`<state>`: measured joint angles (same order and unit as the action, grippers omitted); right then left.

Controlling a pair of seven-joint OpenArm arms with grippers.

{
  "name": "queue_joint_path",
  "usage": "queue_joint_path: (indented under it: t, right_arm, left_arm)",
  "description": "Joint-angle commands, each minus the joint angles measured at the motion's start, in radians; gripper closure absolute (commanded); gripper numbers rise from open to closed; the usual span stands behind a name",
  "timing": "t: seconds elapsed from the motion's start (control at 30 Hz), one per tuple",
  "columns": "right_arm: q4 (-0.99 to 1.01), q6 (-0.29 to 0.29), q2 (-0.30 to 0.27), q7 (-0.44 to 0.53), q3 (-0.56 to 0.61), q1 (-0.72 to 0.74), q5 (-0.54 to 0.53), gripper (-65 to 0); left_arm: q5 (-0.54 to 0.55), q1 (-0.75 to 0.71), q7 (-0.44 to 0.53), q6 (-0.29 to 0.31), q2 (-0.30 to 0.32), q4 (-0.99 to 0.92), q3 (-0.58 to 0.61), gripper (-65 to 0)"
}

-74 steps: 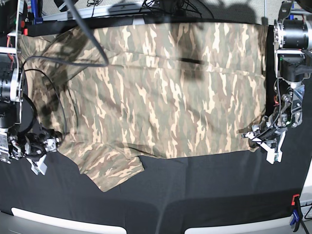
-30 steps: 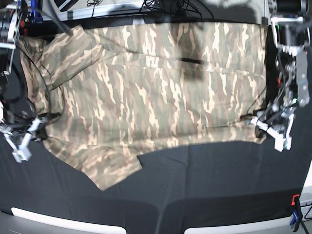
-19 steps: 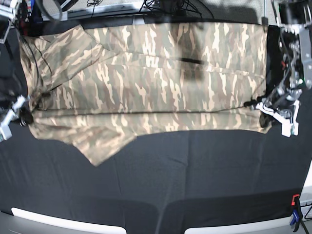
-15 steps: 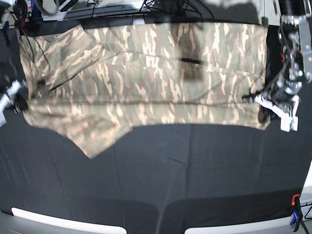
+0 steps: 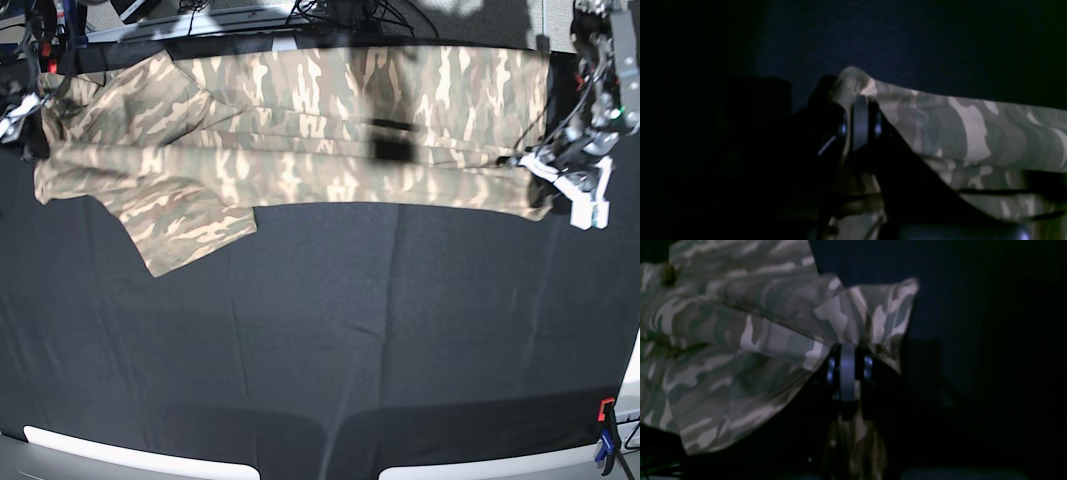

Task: Layout the t-shirt on the table in an organized manner, then fold the t-shirt properly
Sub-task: 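Lift the hem with both grippers and fold it onto the collar edge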

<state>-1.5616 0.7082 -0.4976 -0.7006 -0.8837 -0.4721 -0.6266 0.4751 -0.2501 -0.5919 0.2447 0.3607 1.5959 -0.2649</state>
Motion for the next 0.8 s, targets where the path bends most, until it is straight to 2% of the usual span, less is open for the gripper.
queue_joint_path:
  t: [0.0, 0.1, 0.23, 0.5, 0.6, 0.63, 0.67, 0.73, 0.77]
  right_arm:
    - [-0.016, -0.01, -0.017, 0.022, -0.014, -0.005, -0.005, 0.0]
    - [-0.016, -0.01, 0.007, 0.019, -0.014, -0.011, -0.001, 0.0]
    - [-0.016, -0.01, 0.032, 0.019, -0.01, -0.01, 0.026, 0.0]
    - [-0.016, -0.01, 0.038, 0.018, 0.011, -0.01, 0.077, -0.6]
    - [-0.016, -0.01, 0.037, 0.019, 0.016, 0.006, 0.064, -21.9]
    - [-0.016, -0.01, 0.037, 0.019, 0.016, 0.017, 0.051, -27.3]
    - [-0.016, -0.01, 0.032, 0.015, 0.016, 0.028, 0.037, -30.7]
    - [-0.016, -0.01, 0.014, -0.026, 0.016, 0.054, -0.014, -31.7]
    - [-0.016, -0.01, 0.002, -0.06, 0.016, 0.071, -0.039, -31.7]
  left_arm:
    - [-0.002, -0.011, 0.023, -0.013, 0.019, 0.032, -0.029, 0.0]
    - [-0.002, -0.06, 0.024, -0.011, 0.019, 0.074, -0.064, 0.0]
    - [-0.003, -0.088, 0.031, 0.021, 0.019, 0.077, -0.068, 0.0]
    - [-0.059, -0.1, 0.01, 0.021, 0.019, 0.077, -0.068, 0.0]
    - [-0.058, -0.099, -0.008, 0.021, 0.02, 0.077, -0.068, 0.0]
    - [-0.058, -0.099, -0.007, 0.021, 0.02, 0.077, -0.068, -5.1]
    - [-0.058, -0.099, -0.007, 0.021, 0.02, 0.078, -0.068, -14.2]
    - [-0.059, -0.098, -0.007, 0.021, 0.023, 0.079, -0.068, -29.8]
    - [-0.06, -0.098, -0.007, 0.021, 0.023, 0.082, -0.068, -34.0]
